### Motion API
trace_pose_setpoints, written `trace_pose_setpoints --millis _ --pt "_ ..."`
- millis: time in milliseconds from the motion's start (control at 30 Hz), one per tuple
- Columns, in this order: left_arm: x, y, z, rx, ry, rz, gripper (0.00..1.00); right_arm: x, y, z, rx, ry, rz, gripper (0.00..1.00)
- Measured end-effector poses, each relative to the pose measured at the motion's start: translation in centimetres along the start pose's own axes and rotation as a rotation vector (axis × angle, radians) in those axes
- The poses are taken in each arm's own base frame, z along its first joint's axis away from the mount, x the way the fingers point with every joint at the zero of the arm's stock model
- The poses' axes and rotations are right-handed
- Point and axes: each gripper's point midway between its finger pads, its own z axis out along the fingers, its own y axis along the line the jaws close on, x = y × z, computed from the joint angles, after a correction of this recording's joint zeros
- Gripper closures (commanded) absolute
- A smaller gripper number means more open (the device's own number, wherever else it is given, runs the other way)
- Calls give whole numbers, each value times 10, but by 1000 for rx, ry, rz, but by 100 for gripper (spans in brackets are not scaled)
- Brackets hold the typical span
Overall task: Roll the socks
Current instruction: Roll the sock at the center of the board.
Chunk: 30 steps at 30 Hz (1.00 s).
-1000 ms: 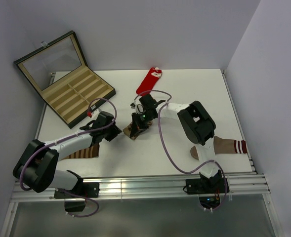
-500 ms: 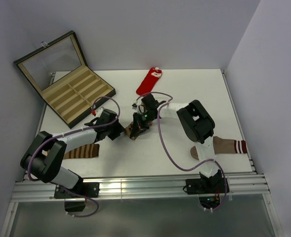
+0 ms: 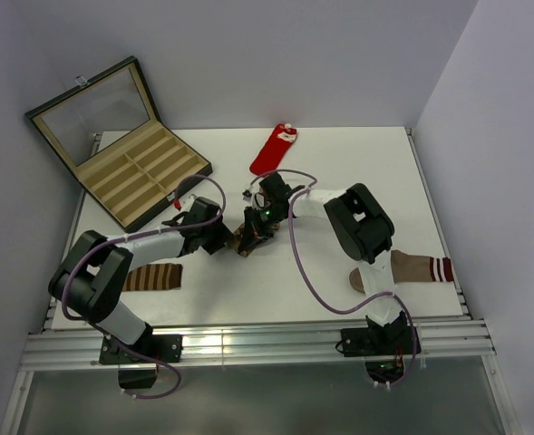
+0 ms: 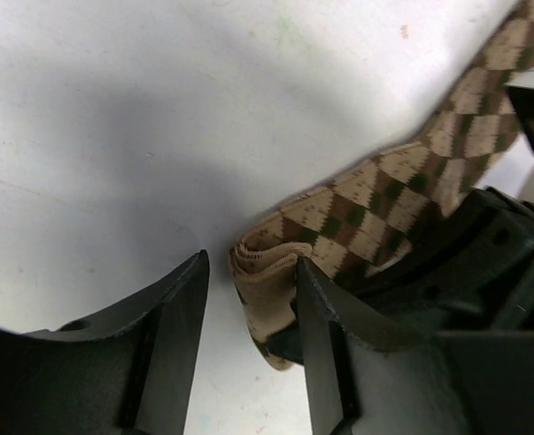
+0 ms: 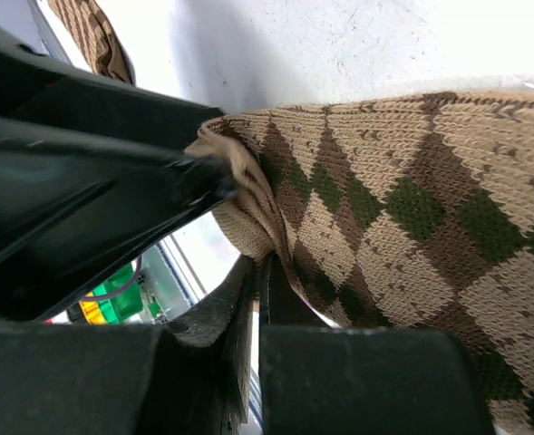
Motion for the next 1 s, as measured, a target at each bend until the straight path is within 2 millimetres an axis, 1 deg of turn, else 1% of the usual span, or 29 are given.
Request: trace_pose_setpoints --millis 67,300,333,367,600,667,700,733,767,833,867,900,967,1000 --pt "3 4 5 -19 9 2 54 0 0 0 1 -1 3 100" --pt "3 2 7 -20 10 -6 56 0 -1 1 5 -4 18 100" --pt "3 2 7 -20 9 -8 60 0 -1 1 5 -5 20 100" --pt "2 2 7 -22 9 -10 62 0 -1 1 5 -5 23 100" --pt "3 6 9 -35 9 -1 69 0 -2 1 5 -15 41 100" --pt "3 7 9 -37 10 2 74 0 -3 0 9 -25 39 100" --pt "3 7 9 -38 10 4 78 -1 -3 0 11 -30 37 100" --pt "4 8 9 -40 11 6 86 -1 -3 -1 16 -35 35 100" --pt "4 8 9 -41 12 9 89 -1 -3 -1 24 -42 30 100" --pt "4 8 9 -45 14 14 100 -2 -4 -3 42 -58 18 95" --pt "4 8 9 -47 16 18 100 -3 -4 -4 57 -71 4 92" --pt "4 7 10 -49 17 21 100 -3 -4 -5 68 -83 -9 87" --pt "4 5 11 -54 22 32 100 -5 -5 -8 102 -121 -49 80" --pt "4 4 12 -58 24 41 100 -6 -4 -10 119 -142 -74 74"
